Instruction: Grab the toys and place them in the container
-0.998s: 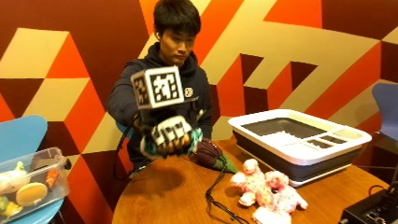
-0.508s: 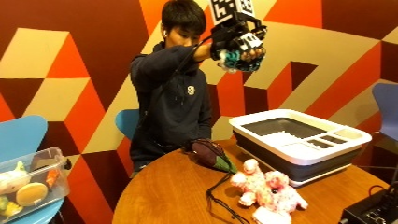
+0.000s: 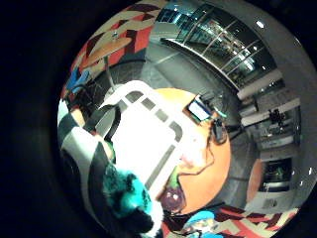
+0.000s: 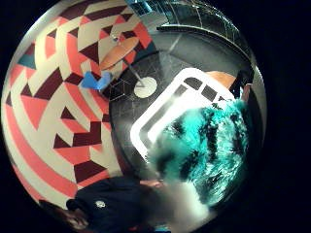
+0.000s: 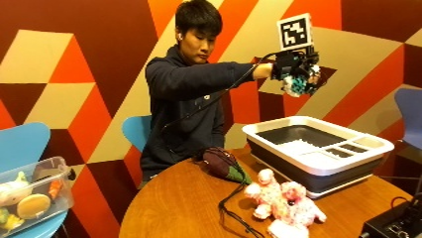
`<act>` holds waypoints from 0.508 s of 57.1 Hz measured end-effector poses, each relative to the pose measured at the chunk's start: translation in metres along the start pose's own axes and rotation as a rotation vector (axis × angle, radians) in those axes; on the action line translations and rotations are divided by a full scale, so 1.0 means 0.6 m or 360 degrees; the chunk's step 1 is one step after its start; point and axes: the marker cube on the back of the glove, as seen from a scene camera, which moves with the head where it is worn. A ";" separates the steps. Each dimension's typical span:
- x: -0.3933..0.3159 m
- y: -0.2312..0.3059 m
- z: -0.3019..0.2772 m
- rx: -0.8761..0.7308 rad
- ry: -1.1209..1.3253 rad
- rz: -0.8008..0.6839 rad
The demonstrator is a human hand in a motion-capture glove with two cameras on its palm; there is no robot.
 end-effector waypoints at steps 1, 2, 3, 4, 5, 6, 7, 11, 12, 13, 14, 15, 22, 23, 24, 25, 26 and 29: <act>-0.003 0.000 0.005 -0.0053 -0.0016 -0.0001; -0.005 0.001 0.009 -0.0109 -0.0031 -0.0013; -0.005 0.003 0.014 -0.0166 -0.0035 -0.0036; -0.004 0.006 0.018 -0.0224 -0.0029 -0.0064; -0.001 0.008 0.023 -0.0283 -0.0020 -0.0086; 0.002 0.011 0.028 -0.0337 -0.0013 -0.0102; 0.005 0.014 0.031 -0.0381 -0.0007 -0.0116; 0.016 0.021 0.039 -0.0423 0.0027 -0.0127; 0.019 0.021 0.039 -0.0414 0.0035 -0.0094; 0.023 0.022 0.039 -0.0404 0.0046 -0.0061; 0.028 0.023 0.038 -0.0396 0.0059 -0.0038; 0.034 0.024 0.037 -0.0389 0.0069 -0.0030; 0.072 0.041 0.024 -0.0381 0.0072 0.0032; 0.078 0.043 0.022 -0.0378 0.0075 0.0057; 0.084 0.046 0.019 -0.0374 0.0075 0.0068; 0.090 0.049 0.016 -0.0369 0.0073 0.0072; 0.096 0.052 0.014 -0.0365 0.0069 0.0077; 0.118 0.061 0.007 -0.0355 0.0051 0.0110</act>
